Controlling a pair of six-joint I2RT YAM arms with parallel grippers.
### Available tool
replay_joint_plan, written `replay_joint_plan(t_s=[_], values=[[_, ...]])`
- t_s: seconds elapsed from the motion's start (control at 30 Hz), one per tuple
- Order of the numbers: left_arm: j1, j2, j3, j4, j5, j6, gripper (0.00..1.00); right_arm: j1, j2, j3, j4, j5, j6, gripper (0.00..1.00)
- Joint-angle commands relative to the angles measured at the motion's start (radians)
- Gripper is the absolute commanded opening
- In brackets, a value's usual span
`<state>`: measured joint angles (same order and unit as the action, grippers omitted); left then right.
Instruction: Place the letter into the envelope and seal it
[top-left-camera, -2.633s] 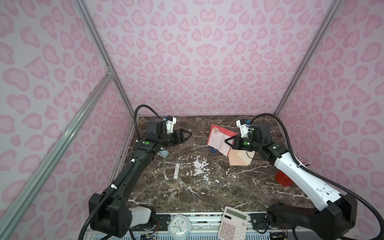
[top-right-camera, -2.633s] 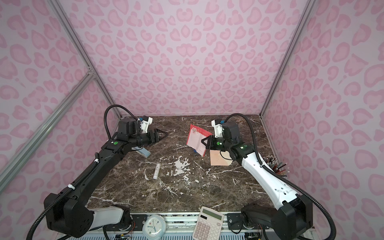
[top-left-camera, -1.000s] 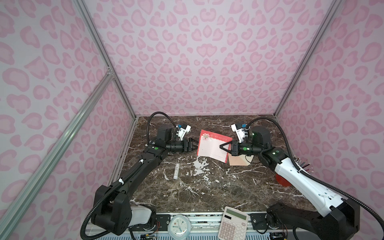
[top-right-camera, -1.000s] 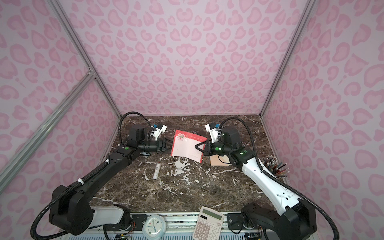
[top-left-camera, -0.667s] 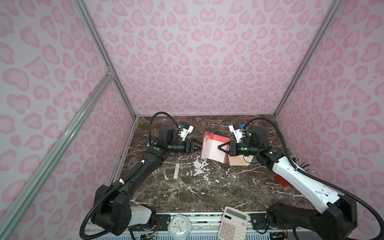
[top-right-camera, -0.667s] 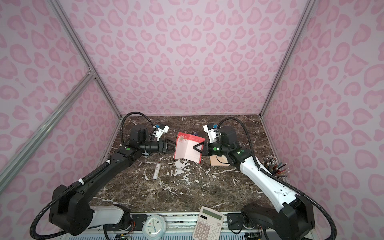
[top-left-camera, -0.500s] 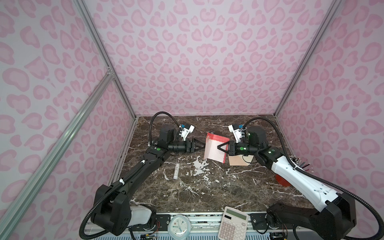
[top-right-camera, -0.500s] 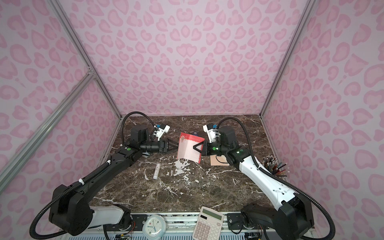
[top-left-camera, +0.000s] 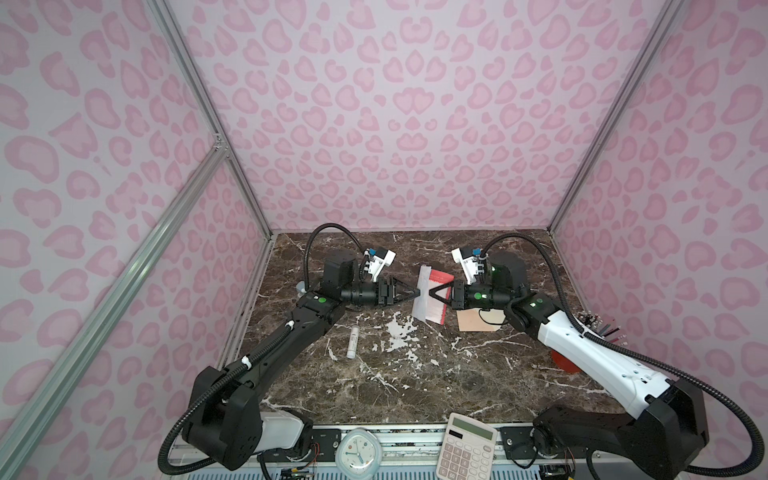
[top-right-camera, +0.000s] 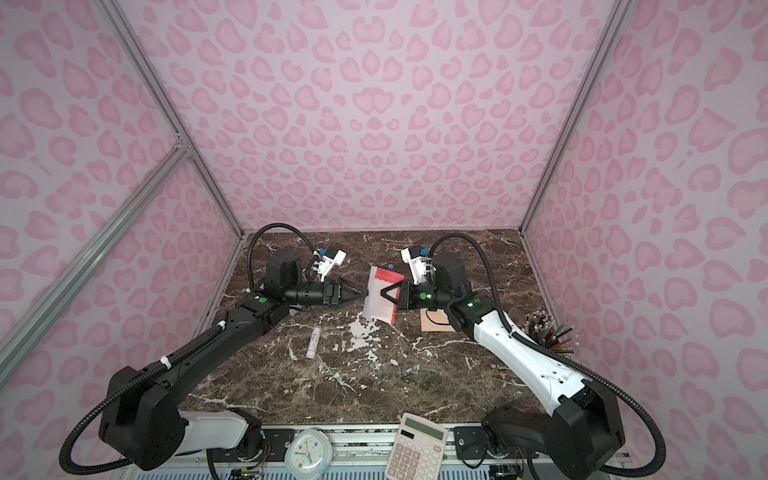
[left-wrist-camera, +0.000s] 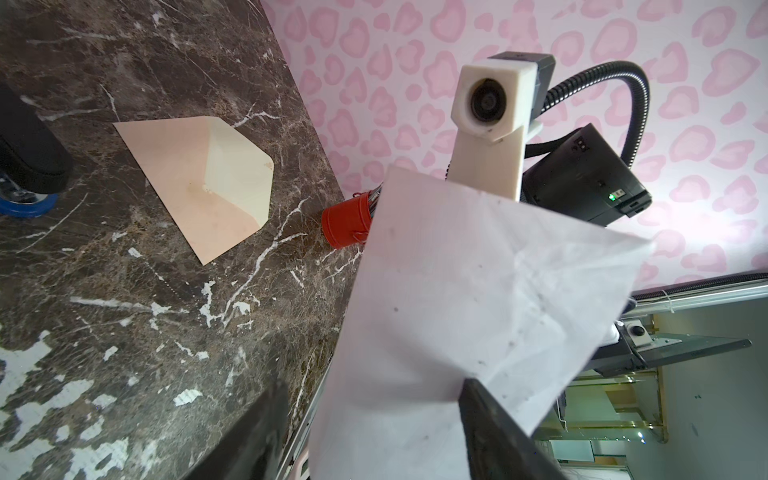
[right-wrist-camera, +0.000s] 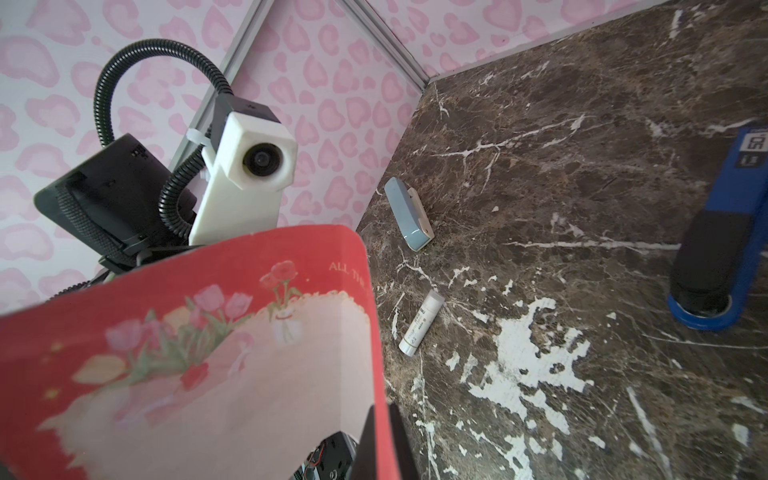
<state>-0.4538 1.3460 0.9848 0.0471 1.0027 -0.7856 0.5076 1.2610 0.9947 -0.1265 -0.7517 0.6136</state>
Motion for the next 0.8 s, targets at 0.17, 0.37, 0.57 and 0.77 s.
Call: replay_joint_plan(t_s=[0.17, 0.37, 0.57, 0.77], values=[[-0.005, 0.005, -0.011, 0.063, 0.017, -0.016, 0.63, 0.021, 0.005, -0.001, 0.084, -0.004, 0.034, 0.0], [-0.005, 0.013, -0.014, 0.096, 0.03, -0.036, 0.56, 0.029, 0.006, -0.002, 0.095, -0.006, 0.042, 0.0], [-0.007, 0.012, -0.027, 0.135, 0.045, -0.065, 0.48, 0.032, 0.007, -0.008, 0.104, -0.006, 0.048, 0.0], [-0.006, 0.008, -0.032, 0.136, 0.052, -0.066, 0.42, 0.035, 0.01, -0.013, 0.111, -0.004, 0.05, 0.0]])
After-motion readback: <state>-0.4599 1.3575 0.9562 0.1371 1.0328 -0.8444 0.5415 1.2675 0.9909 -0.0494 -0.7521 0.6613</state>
